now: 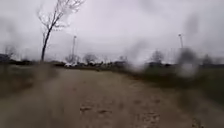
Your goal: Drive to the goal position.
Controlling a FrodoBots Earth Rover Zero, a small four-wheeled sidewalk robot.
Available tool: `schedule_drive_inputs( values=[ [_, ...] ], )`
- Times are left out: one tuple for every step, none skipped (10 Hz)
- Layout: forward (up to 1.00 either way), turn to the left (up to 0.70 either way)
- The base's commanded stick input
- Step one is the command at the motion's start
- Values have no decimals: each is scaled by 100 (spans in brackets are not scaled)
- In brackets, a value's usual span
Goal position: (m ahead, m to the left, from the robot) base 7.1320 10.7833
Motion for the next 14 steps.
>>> schedule_drive_inputs(
  values=[
    [100,0],
    [100,0],
    [100,0],
    [100,0],
    [100,0],
    [100,3],
    [100,18],
    [100,31],
    [100,36],
    [100,40],
    [100,40],
    [100,40],
    [100,40],
    [100,40]
  ],
)
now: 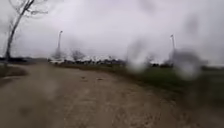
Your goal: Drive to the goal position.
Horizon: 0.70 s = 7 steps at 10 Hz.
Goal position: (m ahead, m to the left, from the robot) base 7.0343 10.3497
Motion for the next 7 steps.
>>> schedule_drive_inputs(
  values=[
    [100,31],
    [100,22],
    [100,13],
    [100,4],
    [100,0],
    [100,0],
    [100,0]
  ],
)
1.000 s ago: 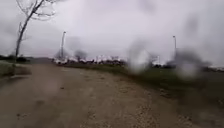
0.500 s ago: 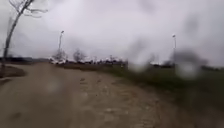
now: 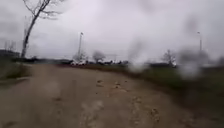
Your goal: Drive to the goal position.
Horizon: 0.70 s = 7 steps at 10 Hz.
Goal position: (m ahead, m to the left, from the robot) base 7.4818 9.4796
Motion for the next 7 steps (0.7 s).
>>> schedule_drive_inputs(
  values=[
    [100,0],
    [100,0],
    [100,0],
    [100,0],
    [100,0],
    [100,0],
    [100,0]
  ],
)
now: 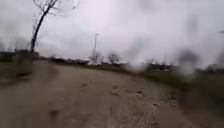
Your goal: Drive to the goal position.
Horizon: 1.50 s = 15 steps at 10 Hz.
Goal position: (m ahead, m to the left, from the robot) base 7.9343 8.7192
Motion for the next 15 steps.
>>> schedule_drive_inputs(
  values=[
    [100,0],
    [100,4],
    [100,12],
    [100,20],
    [100,29],
    [100,37],
    [100,38],
    [100,40],
    [100,40],
    [100,40],
    [100,1],
    [100,0],
    [100,0],
    [100,0],
    [100,0]
  ],
)
